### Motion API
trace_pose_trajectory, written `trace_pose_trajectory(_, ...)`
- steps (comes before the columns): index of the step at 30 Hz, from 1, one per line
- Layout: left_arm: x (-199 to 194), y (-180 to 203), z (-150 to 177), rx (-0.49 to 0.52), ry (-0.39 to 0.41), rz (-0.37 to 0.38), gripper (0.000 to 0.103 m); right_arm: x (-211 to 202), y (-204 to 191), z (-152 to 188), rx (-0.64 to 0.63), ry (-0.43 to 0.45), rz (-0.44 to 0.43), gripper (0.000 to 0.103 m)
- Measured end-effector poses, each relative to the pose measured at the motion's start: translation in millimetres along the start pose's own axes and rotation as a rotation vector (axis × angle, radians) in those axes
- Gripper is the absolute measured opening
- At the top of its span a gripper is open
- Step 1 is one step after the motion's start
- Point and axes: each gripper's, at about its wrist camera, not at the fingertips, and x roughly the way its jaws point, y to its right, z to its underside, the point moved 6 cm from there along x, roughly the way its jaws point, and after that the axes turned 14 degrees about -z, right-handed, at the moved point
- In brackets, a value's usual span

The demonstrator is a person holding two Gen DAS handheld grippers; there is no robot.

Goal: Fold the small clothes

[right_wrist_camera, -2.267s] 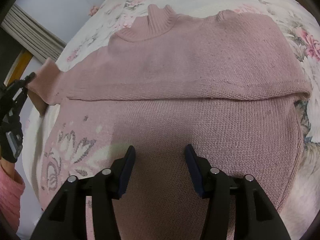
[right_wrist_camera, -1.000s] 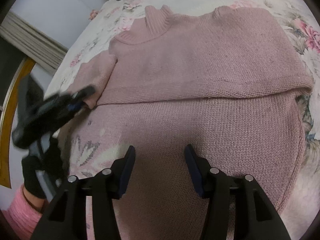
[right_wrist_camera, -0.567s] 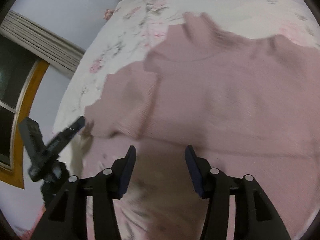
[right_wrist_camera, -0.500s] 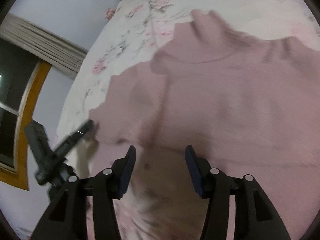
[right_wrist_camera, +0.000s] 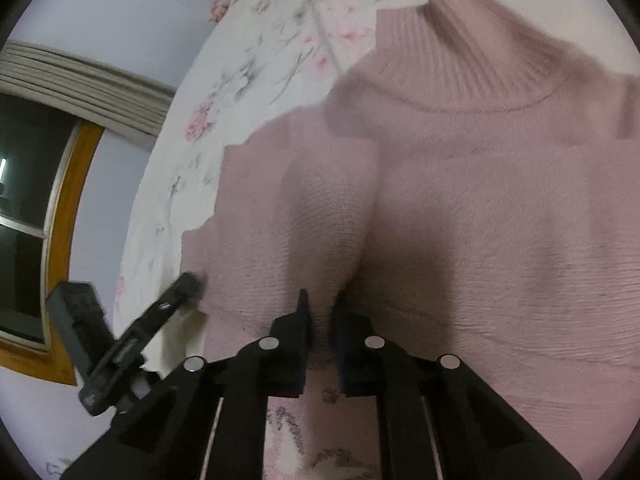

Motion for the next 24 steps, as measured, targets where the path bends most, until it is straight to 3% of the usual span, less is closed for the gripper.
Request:
trace_pose_trajectory(5,8.8,-33.0,-5.3,-0.078,-0.056,-0.101,0.042,18.1,9.0,6.5,-0.036,-0.068,0.070,0.015)
trace_pose_trajectory(7,17.7,-38.3,-5.1,-0.109,-0.101,-0.074,0.043,18.0,10.6,7.5,-0.024,-0.067,0.062,0.015)
trace_pose_trajectory(9,26.9,-38.9,-3.6,-0.119,-0.141,-0.043,0.050,13.4,10.8,10.1,-0.020,-0.062,0.046,0.019)
trace_pose_trajectory(13,32.4,-37.5,-4.1,-0.165,-0.158,0.030,0.052,-5.5,8.0,17.8,-0.064,-0.028,0.072,0.030)
trace_pose_trajectory(15,35.0,-37.0,-3.0,-0.188,-0.161,0.041,0.045,-16.7,8.0,22.3,-0.074,-0.007,0.071,0.031)
trace_pose_trajectory(18,39.1,-41.9,-2.1,-0.236,-0.175,0.064,0.014,-34.6,12.1,32.4,-0.060,0.022,0.052,0.031)
trace_pose_trajectory(24,9.0,-24.4,-8.7,-0.253,-0.078,0.150,0.009,-69.8,21.6,55.2,-0.052,0.057,0.055,0.031)
